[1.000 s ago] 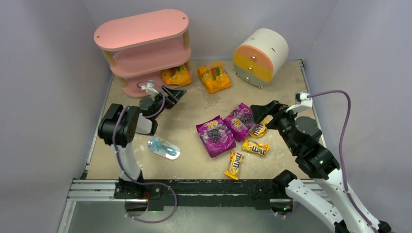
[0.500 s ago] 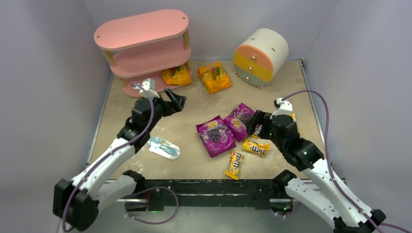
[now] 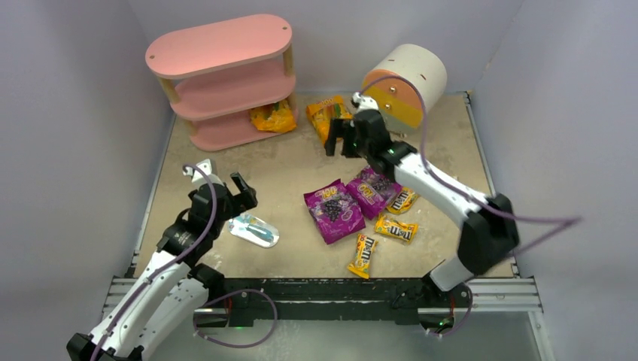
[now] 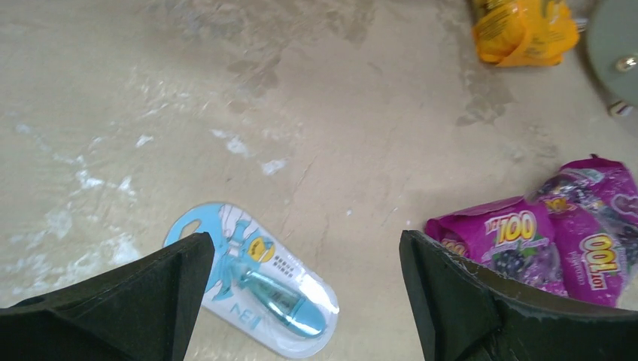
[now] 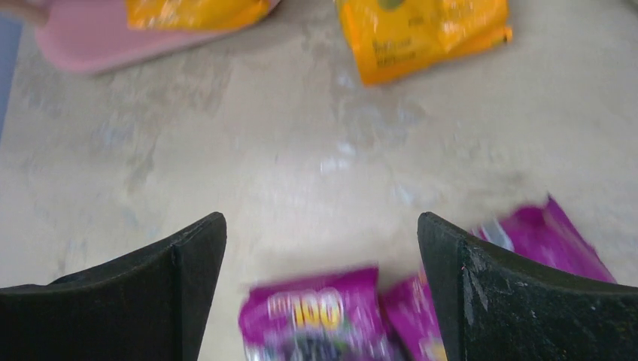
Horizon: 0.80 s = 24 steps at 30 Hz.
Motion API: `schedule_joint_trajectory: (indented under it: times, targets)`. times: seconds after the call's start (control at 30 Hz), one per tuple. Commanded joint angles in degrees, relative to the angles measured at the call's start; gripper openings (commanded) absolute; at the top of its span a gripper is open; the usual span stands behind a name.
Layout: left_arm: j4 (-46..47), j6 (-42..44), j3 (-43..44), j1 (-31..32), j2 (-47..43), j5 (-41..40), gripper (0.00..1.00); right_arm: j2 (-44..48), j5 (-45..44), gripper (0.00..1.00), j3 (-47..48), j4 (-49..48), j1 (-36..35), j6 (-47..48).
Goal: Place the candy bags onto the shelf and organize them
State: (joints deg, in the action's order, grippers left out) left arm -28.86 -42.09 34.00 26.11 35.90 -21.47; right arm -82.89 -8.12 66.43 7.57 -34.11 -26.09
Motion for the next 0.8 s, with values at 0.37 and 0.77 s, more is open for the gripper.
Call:
schedule_joint_trajectory:
  times: [0.37, 0.77]
  targets:
    - [-1.85, -3.47, -4.1, -0.09, -5.87, 5.02, 1.0, -27.95, -12.49, 0.99, 12.09, -16.77, 7.55, -45.05]
    - [-5.22, -3.19, -3.05, -0.09, -8.68, 4.26, 1.0, -41.71, -12.21, 0.89, 16.82, -24.7, 7.83, -51.22]
